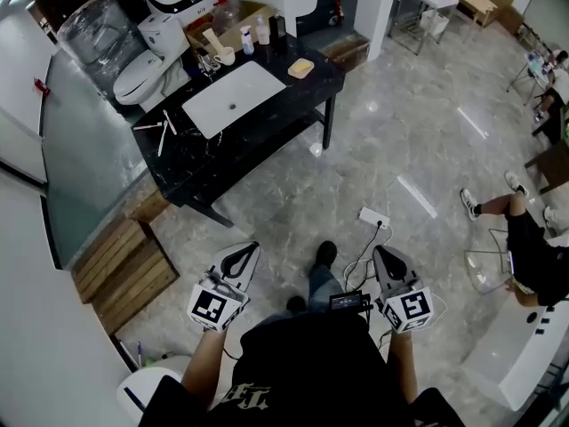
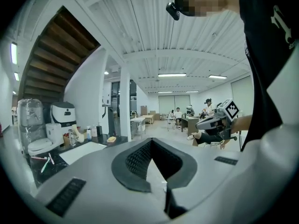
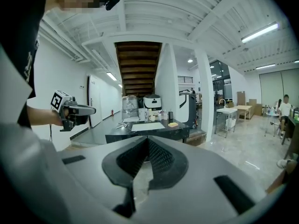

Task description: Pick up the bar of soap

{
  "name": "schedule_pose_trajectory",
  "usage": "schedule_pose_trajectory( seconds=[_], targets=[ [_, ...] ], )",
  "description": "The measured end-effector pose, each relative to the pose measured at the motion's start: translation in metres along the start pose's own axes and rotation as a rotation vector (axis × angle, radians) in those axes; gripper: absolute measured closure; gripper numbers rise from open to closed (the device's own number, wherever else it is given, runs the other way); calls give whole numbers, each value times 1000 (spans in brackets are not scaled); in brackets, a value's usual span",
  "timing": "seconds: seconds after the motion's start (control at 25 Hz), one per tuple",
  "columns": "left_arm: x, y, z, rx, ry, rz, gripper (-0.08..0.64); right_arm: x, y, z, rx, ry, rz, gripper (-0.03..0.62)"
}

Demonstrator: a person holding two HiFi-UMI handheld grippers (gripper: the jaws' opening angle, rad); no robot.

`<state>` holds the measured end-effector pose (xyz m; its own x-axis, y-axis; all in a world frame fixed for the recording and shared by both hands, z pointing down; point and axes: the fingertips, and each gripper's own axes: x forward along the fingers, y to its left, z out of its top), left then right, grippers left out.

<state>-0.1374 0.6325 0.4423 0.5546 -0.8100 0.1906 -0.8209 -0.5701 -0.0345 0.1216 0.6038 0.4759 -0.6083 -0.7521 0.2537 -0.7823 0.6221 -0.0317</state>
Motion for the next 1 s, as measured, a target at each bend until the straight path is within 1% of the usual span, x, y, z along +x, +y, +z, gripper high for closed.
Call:
schedule_pose_trajectory(
  seconds=[0.08, 0.2, 0.36, 0.52, 0.72, 0.88, 1.0],
  targets=[
    [21, 12, 6, 21, -8, -7, 558, 19, -22, 4, -1, -5, -5, 583],
    [55, 29, 14, 21, -15, -18, 558, 46, -56, 15, -2, -7, -16, 583],
    [104, 48, 21, 39, 3, -23, 558, 77, -100, 28, 1, 1, -20, 583],
    [149, 58, 15, 41, 39, -25, 558, 109, -139, 31, 20, 33, 8, 582],
    [200, 73, 16, 26, 69, 3, 558, 145, -186, 40, 35, 26, 21, 583],
    [230, 83, 17, 10, 79, 39, 558, 163, -213, 36, 44, 38, 53, 583],
    [249, 90, 17, 0, 91, 64, 558, 172, -232, 32, 86, 45, 75, 583]
  ],
)
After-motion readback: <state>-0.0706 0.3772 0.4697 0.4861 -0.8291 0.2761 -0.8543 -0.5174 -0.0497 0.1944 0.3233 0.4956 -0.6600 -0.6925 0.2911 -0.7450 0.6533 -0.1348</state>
